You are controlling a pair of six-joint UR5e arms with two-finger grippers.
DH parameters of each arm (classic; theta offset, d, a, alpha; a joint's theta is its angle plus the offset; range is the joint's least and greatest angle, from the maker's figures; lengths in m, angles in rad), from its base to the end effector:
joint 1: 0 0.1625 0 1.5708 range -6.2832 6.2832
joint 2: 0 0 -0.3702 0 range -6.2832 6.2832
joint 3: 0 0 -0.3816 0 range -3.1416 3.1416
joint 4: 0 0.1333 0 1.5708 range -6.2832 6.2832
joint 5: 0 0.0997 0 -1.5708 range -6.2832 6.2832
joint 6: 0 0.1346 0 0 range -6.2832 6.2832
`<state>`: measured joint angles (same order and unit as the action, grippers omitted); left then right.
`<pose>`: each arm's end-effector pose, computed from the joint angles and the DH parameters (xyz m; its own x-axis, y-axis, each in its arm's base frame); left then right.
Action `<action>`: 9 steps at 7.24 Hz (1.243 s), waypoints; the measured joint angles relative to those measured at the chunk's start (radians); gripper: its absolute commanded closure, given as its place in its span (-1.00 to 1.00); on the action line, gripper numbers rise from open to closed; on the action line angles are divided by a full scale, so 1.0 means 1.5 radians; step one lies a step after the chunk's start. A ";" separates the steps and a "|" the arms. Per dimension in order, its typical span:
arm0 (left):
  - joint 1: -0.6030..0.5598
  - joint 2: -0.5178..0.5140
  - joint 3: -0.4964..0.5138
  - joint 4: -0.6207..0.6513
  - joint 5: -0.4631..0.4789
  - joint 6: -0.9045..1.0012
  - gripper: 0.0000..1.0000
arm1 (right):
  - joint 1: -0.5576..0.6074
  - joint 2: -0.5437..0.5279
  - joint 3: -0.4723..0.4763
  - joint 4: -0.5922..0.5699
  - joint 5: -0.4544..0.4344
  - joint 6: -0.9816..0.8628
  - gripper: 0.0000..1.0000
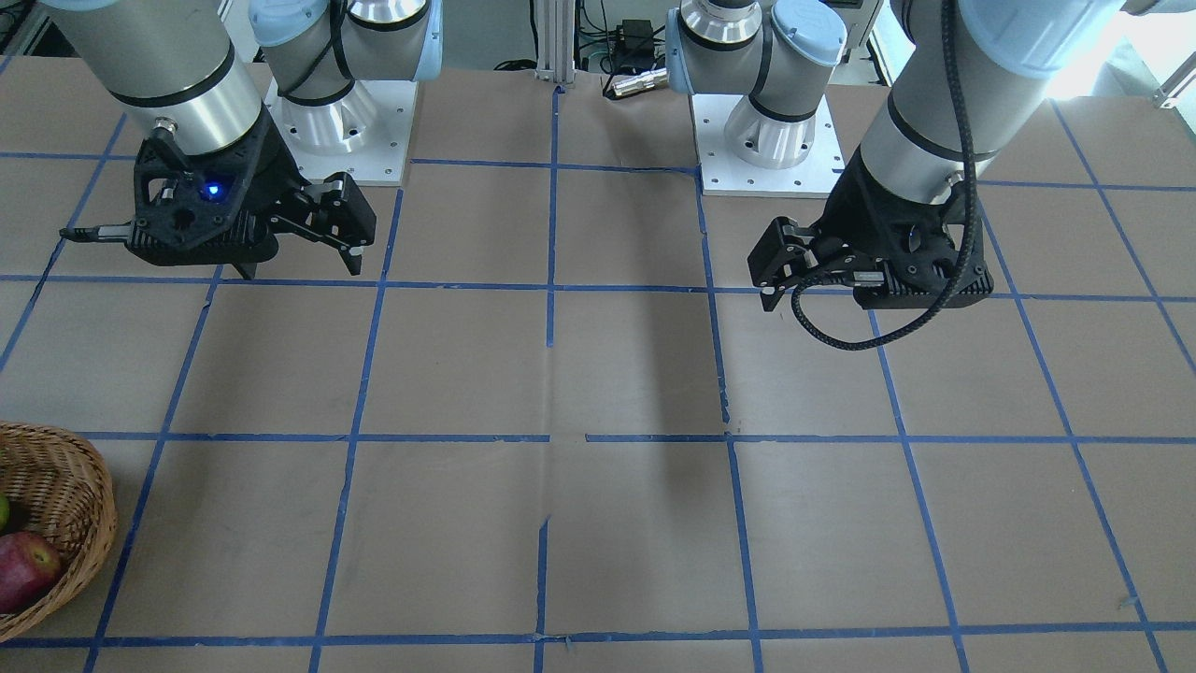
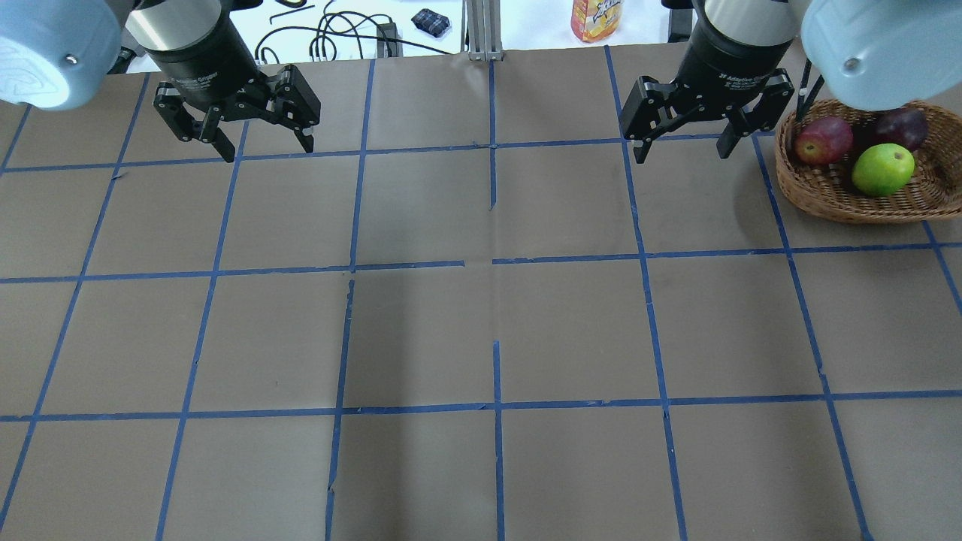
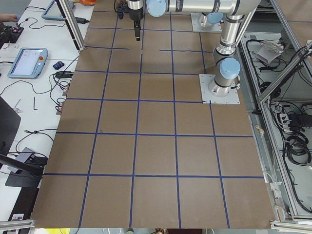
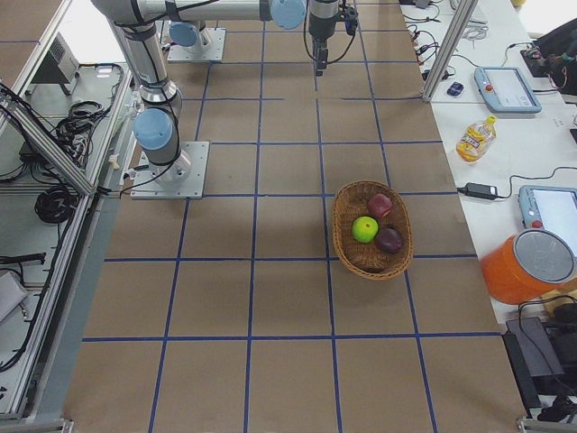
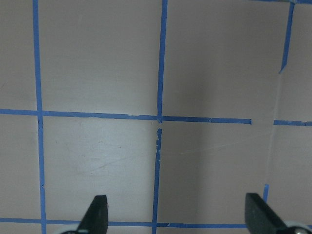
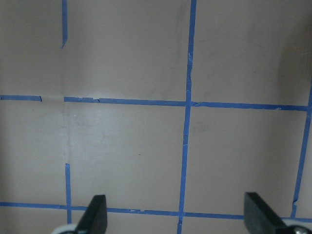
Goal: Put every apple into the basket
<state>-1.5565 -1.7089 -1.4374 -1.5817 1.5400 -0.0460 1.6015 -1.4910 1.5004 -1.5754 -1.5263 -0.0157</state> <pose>-0.1299 -0.5321 0.3913 -0.9977 -0.0607 0.0300 -0.0602 0.9980 0.0170 0.1549 -0.5056 0.3930 -0.9979 -0.0461 -0.0445 -0.0464 0.9989 0.0041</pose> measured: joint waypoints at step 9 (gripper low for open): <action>-0.002 0.000 -0.002 0.000 0.003 -0.001 -1.00 | 0.000 0.000 0.001 0.000 0.000 0.000 -1.00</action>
<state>-1.5591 -1.7086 -1.4400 -1.5817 1.5445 -0.0473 1.6015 -1.4910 1.5012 -1.5757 -1.5263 -0.0154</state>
